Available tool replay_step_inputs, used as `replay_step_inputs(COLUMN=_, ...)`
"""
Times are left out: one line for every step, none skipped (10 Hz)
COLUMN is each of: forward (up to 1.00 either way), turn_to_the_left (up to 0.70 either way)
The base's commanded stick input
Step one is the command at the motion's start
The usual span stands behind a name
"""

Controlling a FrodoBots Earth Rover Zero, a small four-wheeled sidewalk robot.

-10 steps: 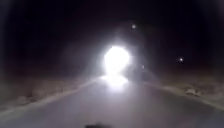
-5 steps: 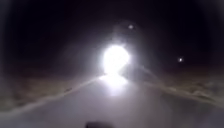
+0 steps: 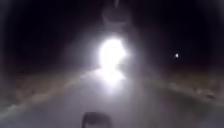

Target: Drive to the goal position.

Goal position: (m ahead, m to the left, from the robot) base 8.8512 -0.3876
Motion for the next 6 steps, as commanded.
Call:
replay_step_inputs(forward=1.00, turn_to_the_left=0.02)
replay_step_inputs(forward=1.00, turn_to_the_left=0.04)
replay_step_inputs(forward=1.00, turn_to_the_left=0.05)
replay_step_inputs(forward=1.00, turn_to_the_left=0.06)
replay_step_inputs(forward=1.00, turn_to_the_left=0.08)
replay_step_inputs(forward=1.00, turn_to_the_left=0.13)
